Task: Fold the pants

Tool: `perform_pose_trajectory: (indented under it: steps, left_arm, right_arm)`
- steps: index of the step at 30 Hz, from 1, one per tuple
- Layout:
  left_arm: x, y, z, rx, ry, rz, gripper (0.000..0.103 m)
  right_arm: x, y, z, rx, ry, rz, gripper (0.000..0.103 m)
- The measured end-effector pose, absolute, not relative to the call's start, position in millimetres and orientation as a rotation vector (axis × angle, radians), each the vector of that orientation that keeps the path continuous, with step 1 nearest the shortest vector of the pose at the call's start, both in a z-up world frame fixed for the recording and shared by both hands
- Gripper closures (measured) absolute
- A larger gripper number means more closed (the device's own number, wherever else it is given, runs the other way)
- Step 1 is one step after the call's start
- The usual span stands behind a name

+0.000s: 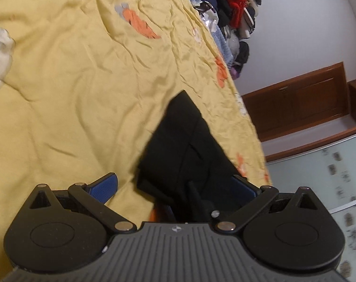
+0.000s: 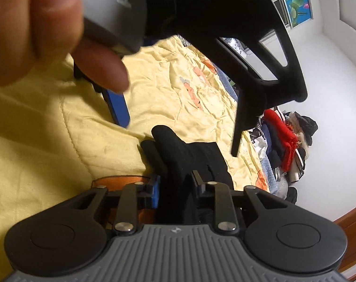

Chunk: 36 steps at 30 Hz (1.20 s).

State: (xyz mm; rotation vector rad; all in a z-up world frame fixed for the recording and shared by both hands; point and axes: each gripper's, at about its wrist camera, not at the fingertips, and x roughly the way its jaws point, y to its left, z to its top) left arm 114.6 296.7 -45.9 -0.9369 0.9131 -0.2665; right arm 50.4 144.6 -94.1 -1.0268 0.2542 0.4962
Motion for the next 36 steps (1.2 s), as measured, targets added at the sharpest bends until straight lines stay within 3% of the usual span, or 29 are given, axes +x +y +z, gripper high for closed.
perform_pose_trajectory:
  steps: [9,15,17,19,20,24,27,36]
  left_arm:
    - [166.6,281.3,-65.1,-1.160,0.966,-0.361,0.000]
    - [200.7,255.8,-71.6,-1.193,0.976,-0.442,0.003]
    - [205.8,252.7,-72.2,-1.188,0.970,-0.445,0.009]
    - [207.2,253.4,-77.3,-1.167,0.978,-0.421,0.032]
    - [206.8,254.1,-79.8,-1.156,0.985,-0.405,0.037]
    - [200.4,255.9,-83.8,-1.064,0.987,-0.362,0.072]
    - [190.9,252.8,-77.8,-0.993,0.949,-0.330,0.081]
    - [160.5,188.2,-12.9,-0.501,0.810,-0.235,0.082]
  right_arm:
    - [75.0,105.6,-39.6,-0.678,0.338,0.536,0.086]
    - [83.0,90.4,-38.7,-0.583,0.388,0.550,0.085]
    - [83.9,84.0,-39.2,-0.542,0.418,0.585,0.085]
    - [77.5,70.4,-32.4,-0.465,0.454,0.632,0.085]
    - [75.1,60.2,-26.3,-0.405,0.470,0.667,0.085]
    - [78.4,13.5,-6.3,-0.167,0.441,0.673,0.084]
    - [106.4,11.6,-17.5,-0.227,0.506,0.509,0.083]
    - [154.0,18.7,-45.0,0.005,0.620,0.563,0.083]
